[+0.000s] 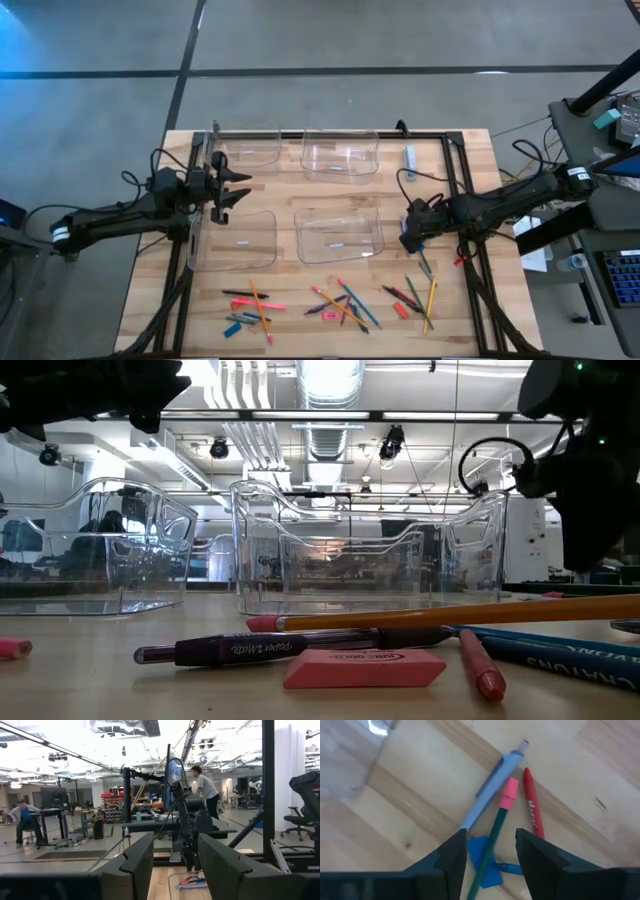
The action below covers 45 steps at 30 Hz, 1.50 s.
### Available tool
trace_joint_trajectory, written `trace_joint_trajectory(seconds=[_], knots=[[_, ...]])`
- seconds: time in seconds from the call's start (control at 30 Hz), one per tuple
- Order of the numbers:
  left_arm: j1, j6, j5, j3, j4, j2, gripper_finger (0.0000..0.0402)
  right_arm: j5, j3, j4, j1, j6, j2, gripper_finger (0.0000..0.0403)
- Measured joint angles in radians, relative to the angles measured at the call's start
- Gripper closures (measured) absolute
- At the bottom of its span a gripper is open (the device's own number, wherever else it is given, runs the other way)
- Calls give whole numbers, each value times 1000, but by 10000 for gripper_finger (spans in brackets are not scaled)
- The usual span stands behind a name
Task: Sort crayons/erasers/pens/pencils in bins
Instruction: Put the dark green pencil into the bottom right transparent bin
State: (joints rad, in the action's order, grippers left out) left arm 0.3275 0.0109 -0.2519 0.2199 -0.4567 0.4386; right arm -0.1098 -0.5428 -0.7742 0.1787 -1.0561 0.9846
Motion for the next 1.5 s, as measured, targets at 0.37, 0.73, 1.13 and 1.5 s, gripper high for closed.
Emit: trace_joint_trajectory(seconds=[0.37,0.73,1.13,1.5], knots=[[0,-1,5,0,-9,6,262,-24,70,49,0,-10,0,285],[0,-2,20,0,-14,6,262,-76,74,90,-1,11,1,288],[0,-3,19,0,-14,6,262,-77,137,150,-2,9,1,289],[0,-3,21,0,-14,6,262,-76,160,162,-2,9,1,291]])
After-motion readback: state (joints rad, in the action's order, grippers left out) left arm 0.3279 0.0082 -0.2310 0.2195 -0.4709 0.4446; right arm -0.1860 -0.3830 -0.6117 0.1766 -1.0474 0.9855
